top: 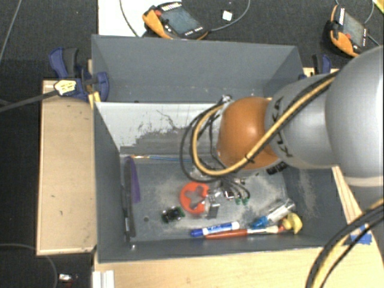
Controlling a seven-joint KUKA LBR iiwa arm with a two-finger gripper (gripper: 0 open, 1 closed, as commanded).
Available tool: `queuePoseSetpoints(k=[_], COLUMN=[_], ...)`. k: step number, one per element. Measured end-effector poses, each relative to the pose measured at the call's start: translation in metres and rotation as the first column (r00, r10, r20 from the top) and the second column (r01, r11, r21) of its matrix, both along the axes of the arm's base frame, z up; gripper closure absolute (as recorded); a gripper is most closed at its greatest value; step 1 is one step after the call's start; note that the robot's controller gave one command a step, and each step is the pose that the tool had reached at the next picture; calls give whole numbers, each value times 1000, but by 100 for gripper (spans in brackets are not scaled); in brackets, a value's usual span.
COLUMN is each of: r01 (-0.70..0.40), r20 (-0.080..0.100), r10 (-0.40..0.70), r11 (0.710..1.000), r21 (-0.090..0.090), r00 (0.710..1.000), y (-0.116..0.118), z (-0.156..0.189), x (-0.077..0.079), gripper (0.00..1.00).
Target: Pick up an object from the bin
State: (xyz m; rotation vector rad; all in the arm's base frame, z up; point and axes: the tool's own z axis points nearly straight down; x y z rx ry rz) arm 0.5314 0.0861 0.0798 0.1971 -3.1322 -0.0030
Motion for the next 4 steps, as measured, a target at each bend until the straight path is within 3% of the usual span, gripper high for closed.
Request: queuePoseSetpoints(k=[1,2,4], r01=[-62,-9,-9], r20=[21,4,5], r10=[62,9,9], r11=[998,1000,1000], r21=[0,0,0], r00=[998,1000,1000], y=[17,2,2], z=[-9,-1,3], x=[18,4,3], gripper=[0,100,100])
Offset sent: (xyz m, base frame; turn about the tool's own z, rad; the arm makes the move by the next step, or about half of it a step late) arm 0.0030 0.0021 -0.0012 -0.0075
